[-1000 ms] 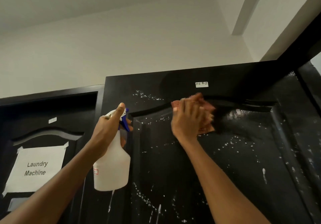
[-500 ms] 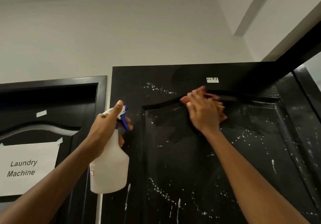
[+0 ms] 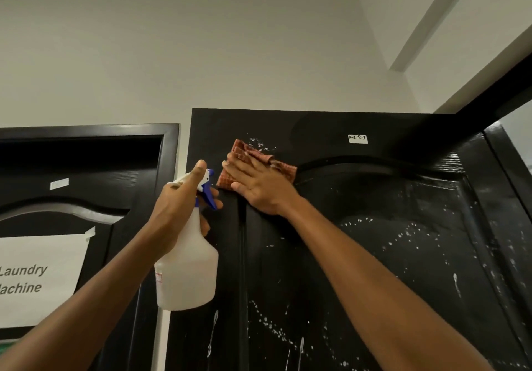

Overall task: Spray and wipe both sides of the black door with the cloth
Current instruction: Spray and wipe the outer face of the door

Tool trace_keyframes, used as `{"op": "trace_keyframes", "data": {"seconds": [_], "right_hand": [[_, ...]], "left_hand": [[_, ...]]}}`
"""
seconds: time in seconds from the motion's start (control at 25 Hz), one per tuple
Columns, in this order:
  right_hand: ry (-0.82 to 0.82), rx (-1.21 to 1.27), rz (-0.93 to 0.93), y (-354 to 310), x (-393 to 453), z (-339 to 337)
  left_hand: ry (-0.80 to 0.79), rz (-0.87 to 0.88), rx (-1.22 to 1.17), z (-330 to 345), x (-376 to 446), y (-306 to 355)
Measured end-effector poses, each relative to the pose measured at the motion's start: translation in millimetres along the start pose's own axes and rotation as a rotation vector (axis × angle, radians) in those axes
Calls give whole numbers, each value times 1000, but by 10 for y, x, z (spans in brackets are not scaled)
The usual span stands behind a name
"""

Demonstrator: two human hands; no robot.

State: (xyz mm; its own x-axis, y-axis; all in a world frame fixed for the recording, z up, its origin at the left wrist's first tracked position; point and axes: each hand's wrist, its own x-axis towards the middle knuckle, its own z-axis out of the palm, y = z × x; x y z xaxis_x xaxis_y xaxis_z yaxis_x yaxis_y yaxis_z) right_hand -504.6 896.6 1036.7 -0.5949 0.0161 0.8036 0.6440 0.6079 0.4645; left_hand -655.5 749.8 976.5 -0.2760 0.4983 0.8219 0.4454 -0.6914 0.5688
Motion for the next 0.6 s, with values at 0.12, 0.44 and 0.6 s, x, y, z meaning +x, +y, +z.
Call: {"op": "trace_keyframes", "data": {"seconds": [0.12, 0.44, 0.6], "right_hand": [[176, -12, 278, 681, -29, -78], [336, 96, 861, 526, 694, -159], [118, 20, 219, -168, 1033, -30]], "left_hand": [[-39, 14, -29, 18, 81, -39], [29, 36, -50, -115, 267, -48], [91, 71, -41, -218, 352, 56]]}}
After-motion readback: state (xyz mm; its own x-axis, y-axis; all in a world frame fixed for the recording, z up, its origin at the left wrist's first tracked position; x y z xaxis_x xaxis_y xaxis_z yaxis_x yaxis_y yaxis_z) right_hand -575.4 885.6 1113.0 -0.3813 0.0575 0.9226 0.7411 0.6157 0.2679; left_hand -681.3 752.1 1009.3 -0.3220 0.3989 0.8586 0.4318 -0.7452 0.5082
